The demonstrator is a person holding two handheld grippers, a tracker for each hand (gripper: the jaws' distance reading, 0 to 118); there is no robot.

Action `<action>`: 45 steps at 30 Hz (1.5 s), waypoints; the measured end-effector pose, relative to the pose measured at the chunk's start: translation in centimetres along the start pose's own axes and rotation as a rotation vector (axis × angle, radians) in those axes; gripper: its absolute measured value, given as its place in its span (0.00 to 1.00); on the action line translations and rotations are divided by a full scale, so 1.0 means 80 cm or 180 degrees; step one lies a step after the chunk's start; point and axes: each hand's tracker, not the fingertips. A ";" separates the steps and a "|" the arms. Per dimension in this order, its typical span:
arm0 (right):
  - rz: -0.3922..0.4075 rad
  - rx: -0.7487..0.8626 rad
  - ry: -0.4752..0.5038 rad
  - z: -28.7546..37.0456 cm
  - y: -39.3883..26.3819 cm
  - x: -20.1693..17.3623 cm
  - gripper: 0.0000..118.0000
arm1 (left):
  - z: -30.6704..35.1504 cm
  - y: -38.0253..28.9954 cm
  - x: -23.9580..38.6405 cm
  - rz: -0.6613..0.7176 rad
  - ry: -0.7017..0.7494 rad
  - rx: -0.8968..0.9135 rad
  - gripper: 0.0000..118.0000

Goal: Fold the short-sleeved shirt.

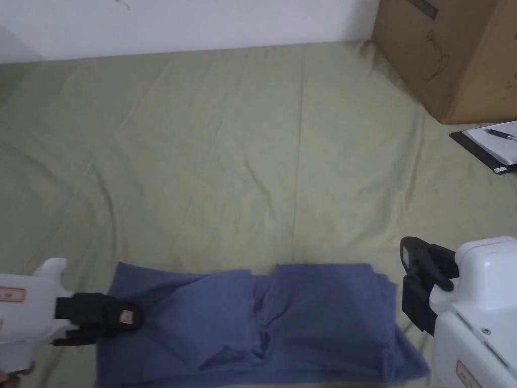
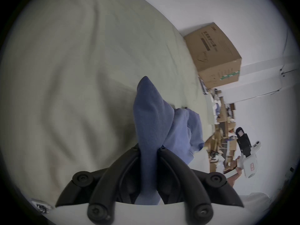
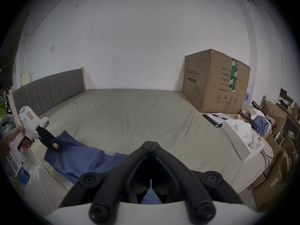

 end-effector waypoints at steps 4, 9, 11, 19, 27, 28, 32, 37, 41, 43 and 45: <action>-0.0038 -0.0002 -0.0003 0.000 -0.002 0.002 0.00 | 0.056 0.011 -0.007 0.0130 0.0324 0.0095 0.08; -0.0125 -0.0057 0.0084 -0.003 -0.006 0.011 0.00 | 0.088 0.008 0.036 0.0061 0.0459 0.0292 0.08; -0.0139 -0.0065 0.0098 -0.005 -0.007 0.013 0.00 | 0.083 0.004 0.070 0.0028 0.0508 0.0339 0.08; -0.0149 -0.0131 0.0179 -0.002 -0.014 0.032 0.00 | -0.011 -0.003 0.225 -0.0564 0.0235 0.0039 0.08; -0.0270 -0.0210 0.0104 0.004 -0.026 0.053 0.00 | -0.186 -0.013 0.281 -0.0761 0.0299 -0.0735 0.08; -0.0281 -0.0224 0.0084 0.005 -0.028 0.056 0.00 | -0.205 -0.013 0.279 -0.0832 0.0346 -0.0797 0.08; -0.0325 -0.0298 0.0041 0.007 -0.036 0.068 0.00 | -0.228 -0.022 0.282 -0.0821 0.0371 -0.0882 0.51; -0.0405 -0.0366 -0.0003 0.003 -0.042 0.077 0.00 | -0.172 -0.019 0.282 -0.0563 -0.0146 -0.0581 0.86; -0.0439 -0.0357 0.0022 0.001 -0.042 0.075 0.00 | -0.115 -0.017 0.263 -0.0489 0.0142 -0.0088 0.86; -0.0426 -0.0347 0.0048 0.000 -0.042 0.072 0.00 | -0.100 -0.016 0.250 -0.0415 0.0333 0.0001 0.85; -0.0413 -0.0345 0.0075 -0.001 -0.042 0.068 0.00 | -0.091 -0.023 0.234 -0.0359 0.0329 0.0093 0.68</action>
